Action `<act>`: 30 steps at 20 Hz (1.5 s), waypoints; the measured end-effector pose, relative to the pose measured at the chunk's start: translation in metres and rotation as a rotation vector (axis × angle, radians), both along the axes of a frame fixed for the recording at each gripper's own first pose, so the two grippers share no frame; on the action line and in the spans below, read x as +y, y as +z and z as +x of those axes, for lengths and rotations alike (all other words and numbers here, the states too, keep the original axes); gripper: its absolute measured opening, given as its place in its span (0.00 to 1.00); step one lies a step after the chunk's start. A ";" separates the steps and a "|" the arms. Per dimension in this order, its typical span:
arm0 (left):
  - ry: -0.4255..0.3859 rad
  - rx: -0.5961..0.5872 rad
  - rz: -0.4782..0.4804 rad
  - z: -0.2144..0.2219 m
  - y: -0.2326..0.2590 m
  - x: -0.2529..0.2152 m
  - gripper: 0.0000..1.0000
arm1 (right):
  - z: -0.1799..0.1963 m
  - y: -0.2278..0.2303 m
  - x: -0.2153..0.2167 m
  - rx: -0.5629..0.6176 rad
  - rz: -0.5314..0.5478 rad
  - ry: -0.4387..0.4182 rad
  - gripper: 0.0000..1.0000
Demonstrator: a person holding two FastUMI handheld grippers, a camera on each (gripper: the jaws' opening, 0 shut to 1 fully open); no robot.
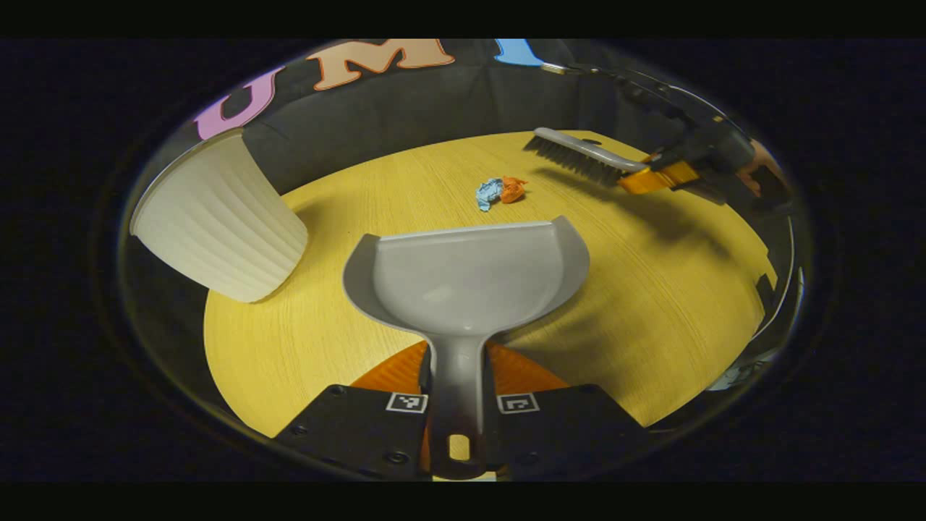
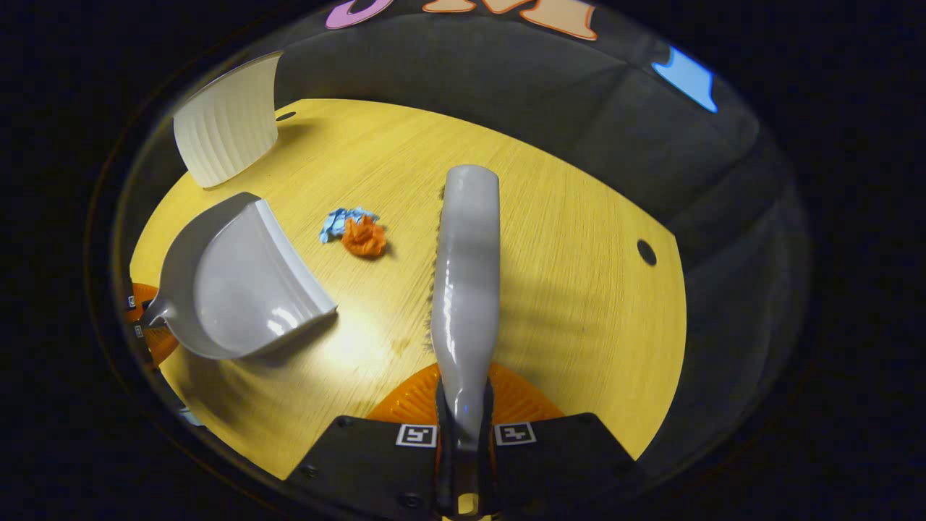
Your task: Pick up the small broom and dustpan from the desktop, sweep the trash into the dustpan with the broom, and then empty the trash into the garbage bin.
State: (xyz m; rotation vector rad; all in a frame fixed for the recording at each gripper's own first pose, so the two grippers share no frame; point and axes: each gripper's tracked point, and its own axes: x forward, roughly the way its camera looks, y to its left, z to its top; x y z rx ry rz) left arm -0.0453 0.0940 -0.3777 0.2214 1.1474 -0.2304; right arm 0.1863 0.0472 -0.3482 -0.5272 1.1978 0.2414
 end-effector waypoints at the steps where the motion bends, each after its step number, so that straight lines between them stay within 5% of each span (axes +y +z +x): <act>1: -0.017 0.004 -0.002 0.002 -0.002 0.000 0.20 | 0.012 -0.003 0.005 0.012 -0.027 0.023 0.14; 9: -0.049 0.050 -0.005 0.002 -0.007 0.001 0.21 | 0.026 -0.018 0.055 0.170 -0.170 0.444 0.14; 12: -0.070 0.046 -0.009 0.003 -0.009 -0.003 0.22 | 0.014 -0.004 0.076 0.265 -0.054 0.532 0.14; 15: -0.080 0.041 -0.016 0.001 0.000 -0.008 0.20 | 0.000 0.012 0.082 0.364 0.016 0.730 0.15; 17: -0.077 0.028 -0.022 -0.001 0.001 -0.005 0.20 | 0.024 0.021 0.093 0.334 0.058 0.787 0.15; 20: -0.073 -0.016 -0.020 -0.002 0.003 -0.003 0.21 | 0.065 0.052 0.099 0.236 0.236 0.636 0.16; 25: 0.051 -0.139 -0.013 0.008 0.024 -0.002 0.19 | 0.139 0.134 0.058 -0.004 0.355 0.233 0.16; 30: 0.120 -0.305 -0.004 0.017 0.090 -0.013 0.19 | 0.153 0.153 0.042 -0.018 0.435 0.051 0.15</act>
